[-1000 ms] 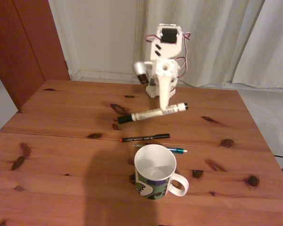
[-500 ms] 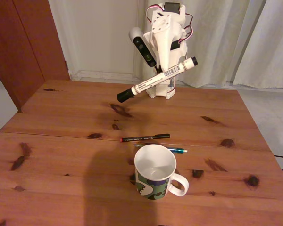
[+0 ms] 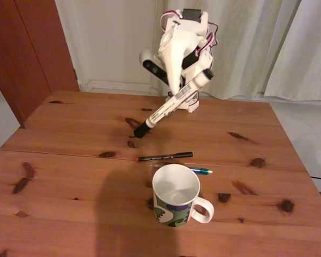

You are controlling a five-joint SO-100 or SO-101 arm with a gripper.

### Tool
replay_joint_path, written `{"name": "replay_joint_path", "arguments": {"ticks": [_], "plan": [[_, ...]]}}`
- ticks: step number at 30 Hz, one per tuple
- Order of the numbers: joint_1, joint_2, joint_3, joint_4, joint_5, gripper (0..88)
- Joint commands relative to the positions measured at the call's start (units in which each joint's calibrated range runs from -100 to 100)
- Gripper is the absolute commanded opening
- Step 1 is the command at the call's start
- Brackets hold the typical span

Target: Clean up the desk and place the pens and markers into the cup

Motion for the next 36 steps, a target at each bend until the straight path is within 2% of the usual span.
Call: {"name": "replay_joint_path", "arguments": {"ticks": [1,8,18,36], "plan": [[0.14,1.36,-6.98,-1.25,-2.40,0.9],[-2.11,3.18,-9.06,-1.25,-4.60,0.9],[-8.54,3.18,-8.24,-0.82,-4.65,0.8],[-8.62,11.70,-6.08,-1.16,-4.65,0.8]]}}
